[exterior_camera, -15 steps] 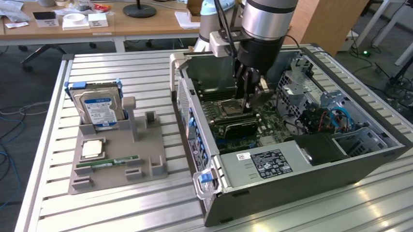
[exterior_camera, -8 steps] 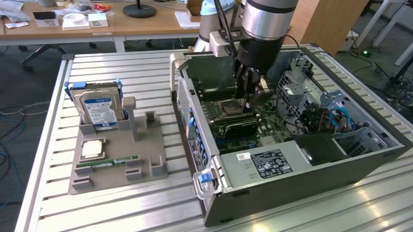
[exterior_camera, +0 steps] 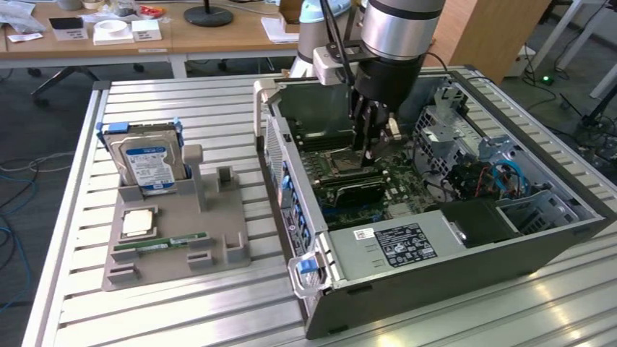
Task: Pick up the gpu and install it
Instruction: 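Press down on the gpu until it lock into place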
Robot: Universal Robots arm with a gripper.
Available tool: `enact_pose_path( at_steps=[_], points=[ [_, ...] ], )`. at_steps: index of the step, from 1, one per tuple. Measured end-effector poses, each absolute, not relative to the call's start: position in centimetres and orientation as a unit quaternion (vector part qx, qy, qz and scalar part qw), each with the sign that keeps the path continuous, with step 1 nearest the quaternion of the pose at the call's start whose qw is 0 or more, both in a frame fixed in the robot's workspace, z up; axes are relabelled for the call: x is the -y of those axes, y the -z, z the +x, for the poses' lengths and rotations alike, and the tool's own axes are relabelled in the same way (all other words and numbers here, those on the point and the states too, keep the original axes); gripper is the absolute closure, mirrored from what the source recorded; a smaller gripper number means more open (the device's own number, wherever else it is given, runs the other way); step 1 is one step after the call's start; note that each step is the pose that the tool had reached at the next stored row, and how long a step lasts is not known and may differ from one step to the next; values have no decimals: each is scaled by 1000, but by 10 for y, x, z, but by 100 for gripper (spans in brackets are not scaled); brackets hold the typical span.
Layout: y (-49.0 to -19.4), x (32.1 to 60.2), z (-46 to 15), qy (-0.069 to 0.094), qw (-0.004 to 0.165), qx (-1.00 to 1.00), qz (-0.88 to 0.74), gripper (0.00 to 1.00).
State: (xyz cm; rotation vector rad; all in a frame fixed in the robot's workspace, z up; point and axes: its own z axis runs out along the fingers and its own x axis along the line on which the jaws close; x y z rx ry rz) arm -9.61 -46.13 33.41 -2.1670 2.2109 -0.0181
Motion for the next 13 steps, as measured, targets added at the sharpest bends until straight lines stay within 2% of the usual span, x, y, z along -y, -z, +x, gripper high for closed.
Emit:
enact_pose_path(
  at_steps=[1, 2, 5, 8, 13],
  points=[
    [-334, 461, -96, 6, 23, -714, -700, 62],
    [-334, 461, -96, 6, 23, -714, -700, 69],
    [-334, 461, -96, 6, 23, -714, -700, 74],
    [-334, 461, -96, 6, 23, -714, -700, 89],
    [-334, 461, -96, 6, 23, -714, -700, 89]
  ],
)
